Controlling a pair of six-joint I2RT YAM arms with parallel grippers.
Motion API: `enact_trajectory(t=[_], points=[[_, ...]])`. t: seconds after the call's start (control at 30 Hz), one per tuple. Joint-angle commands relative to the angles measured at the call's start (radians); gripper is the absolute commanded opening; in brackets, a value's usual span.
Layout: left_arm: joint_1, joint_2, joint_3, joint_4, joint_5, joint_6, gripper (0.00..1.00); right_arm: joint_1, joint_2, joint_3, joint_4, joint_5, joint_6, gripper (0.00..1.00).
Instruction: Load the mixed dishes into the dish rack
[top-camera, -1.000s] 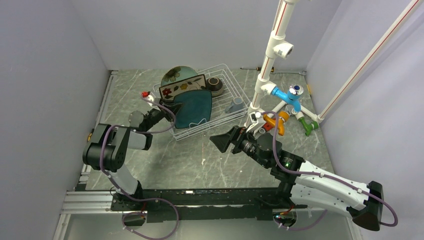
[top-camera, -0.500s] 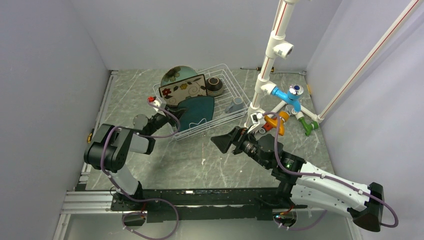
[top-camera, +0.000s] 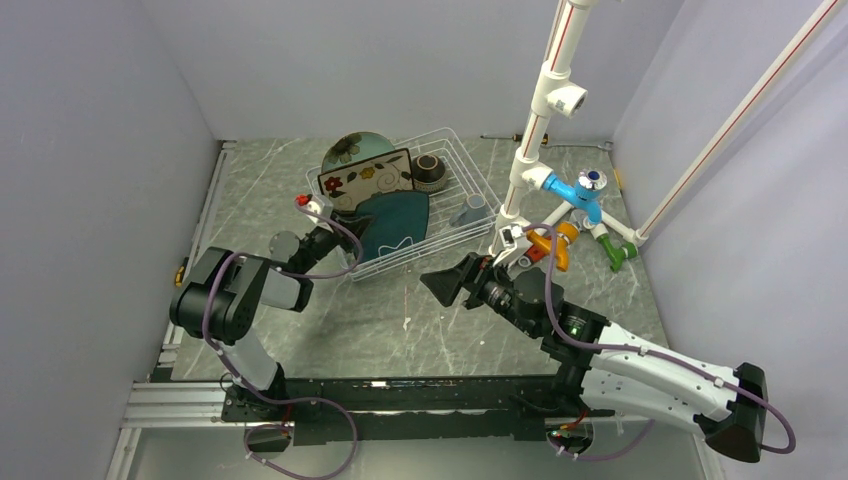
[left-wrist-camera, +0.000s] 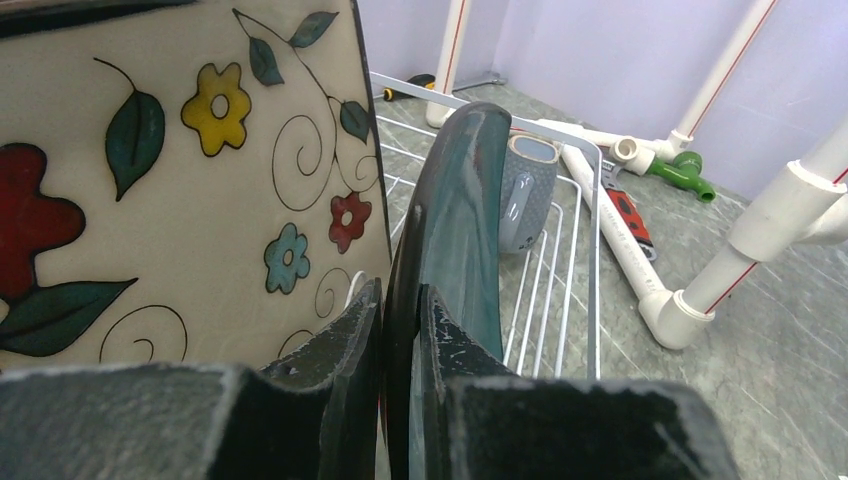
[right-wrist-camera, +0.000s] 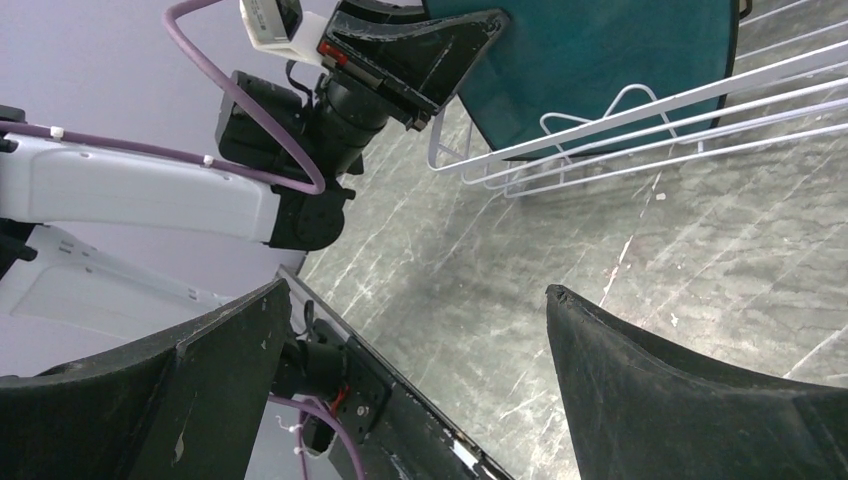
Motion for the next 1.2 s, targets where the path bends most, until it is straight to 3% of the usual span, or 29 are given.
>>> enact_trajectory(t=[0.0, 0.2, 0.73, 0.83, 1.0, 1.17], points=[[-0.004, 0.011, 0.008, 0.170, -0.107, -0.019, 0.01, -0.001, 0.014, 0.004, 0.052, 0.009, 0.001, 1.00], [-0.005, -0.049, 0.019, 0.171, -0.171, -0.054, 0.00, -0.002, 0.022, 0.008, 0.059, 0.013, -0.003, 1.00], [-0.031, 0.088, 0.043, 0.169, -0.129, -0.031, 0.01, -0.002, 0.019, 0.002, 0.053, 0.012, 0.003, 1.00], [-0.032, 0.086, 0.025, 0.169, -0.131, -0.017, 0.10, -0.003, -0.001, -0.009, 0.053, 0.019, 0.007, 1.00], [-0.047, 0.081, -0.016, 0.169, -0.169, 0.009, 0.38, -0.002, -0.015, -0.018, 0.051, 0.020, 0.006, 1.00], [-0.050, 0.069, -0.033, 0.168, -0.193, 0.025, 0.49, -0.003, -0.032, -0.027, 0.048, 0.019, 0.007, 1.00]])
